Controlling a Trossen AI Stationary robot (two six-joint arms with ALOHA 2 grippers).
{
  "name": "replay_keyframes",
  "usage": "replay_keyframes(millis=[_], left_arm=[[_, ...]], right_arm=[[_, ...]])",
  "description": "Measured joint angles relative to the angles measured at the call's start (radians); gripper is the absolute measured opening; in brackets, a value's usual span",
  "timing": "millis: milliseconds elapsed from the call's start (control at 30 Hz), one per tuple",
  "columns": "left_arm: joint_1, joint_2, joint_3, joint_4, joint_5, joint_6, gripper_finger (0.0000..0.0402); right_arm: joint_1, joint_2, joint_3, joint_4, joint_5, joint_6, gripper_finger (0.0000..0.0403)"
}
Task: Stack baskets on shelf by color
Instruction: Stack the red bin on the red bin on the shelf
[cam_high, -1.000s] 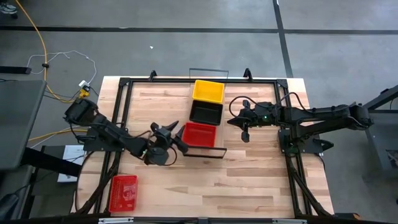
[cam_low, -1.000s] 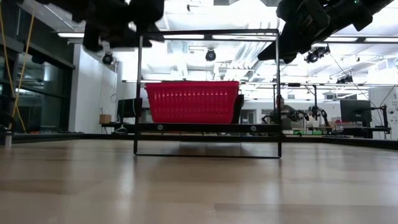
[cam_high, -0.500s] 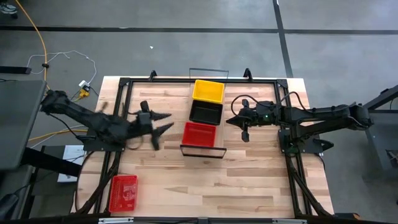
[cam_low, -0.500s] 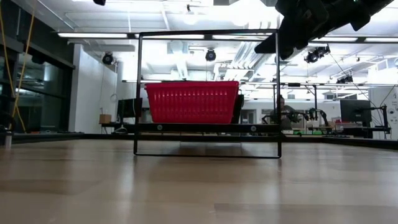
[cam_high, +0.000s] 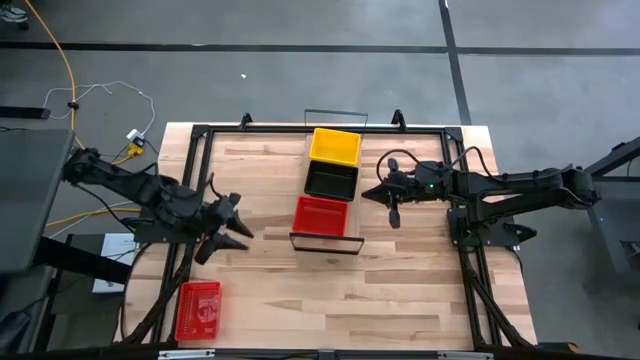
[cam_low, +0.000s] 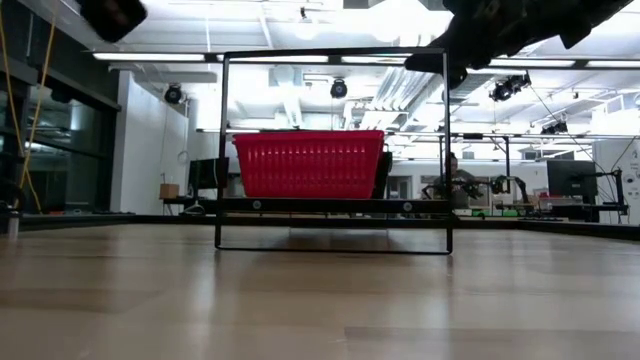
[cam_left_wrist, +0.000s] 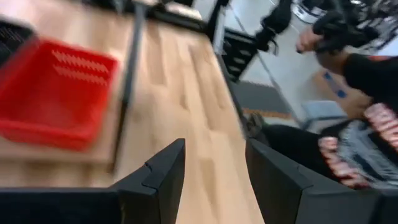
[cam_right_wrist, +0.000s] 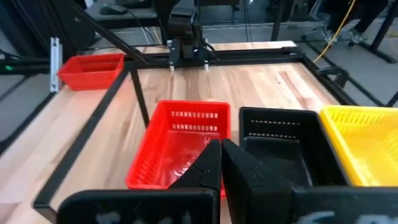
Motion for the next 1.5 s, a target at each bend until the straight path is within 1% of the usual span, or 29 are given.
replay_keyframes(millis=[67, 133, 267, 333, 400, 600, 800, 900, 1033, 1133, 1400, 1500], left_arm=[[-0.018, 0.019, 0.015, -0.052, 0.034, -0.067, 0.0156], [-0.051, 0.044, 0.04, -0.142, 0.044, -0.114, 0.0157], [-0.143, 0.107, 0.088, -0.283, -0.01, -0.16, 0.0157], [-0.197, 0.15, 0.096, -0.338, -0.042, -0.196, 0.0157], [-0.256, 0.196, 0.096, -0.396, -0.05, -0.236, 0.0157], [-0.427, 0.327, 0.096, -0.402, -0.045, -0.355, 0.0157], [-0.571, 0.397, 0.096, -0.439, -0.043, -0.463, 0.0157], [-0.625, 0.428, 0.096, -0.452, -0.043, -0.502, 0.0157], [-0.667, 0.476, 0.096, -0.449, -0.046, -0.507, 0.0157], [-0.68, 0.521, 0.096, -0.477, -0.053, -0.467, 0.0157], [-0.68, 0.63, 0.096, -0.507, -0.049, -0.385, 0.0157], [-0.679, 0.661, 0.081, -0.509, -0.046, -0.38, 0.0157]], right_arm=[[0.0, 0.0, 0.0, -0.001, -0.015, 0.015, 0.0], [0.0, 0.0, 0.0, -0.001, -0.024, 0.029, 0.0], [0.0, 0.0, 0.0, -0.003, -0.025, 0.061, 0.0], [0.0, 0.0, 0.0, -0.004, -0.025, 0.069, 0.0], [0.0, 0.0, 0.0, -0.004, -0.025, 0.081, 0.0], [0.0, 0.0, 0.0, -0.006, -0.024, 0.084, 0.0], [0.0, 0.0, 0.0, -0.011, -0.024, 0.075, 0.0], [0.0, 0.0, 0.0, -0.013, -0.022, 0.073, 0.0], [0.0, 0.0, 0.0, -0.013, -0.022, 0.072, 0.0], [0.0, 0.0, 0.0, -0.016, -0.022, 0.072, 0.0], [0.0, 0.0, 0.0, -0.044, -0.019, 0.059, 0.0], [0.0, 0.0, 0.0, -0.067, -0.018, 0.058, 0.0]])
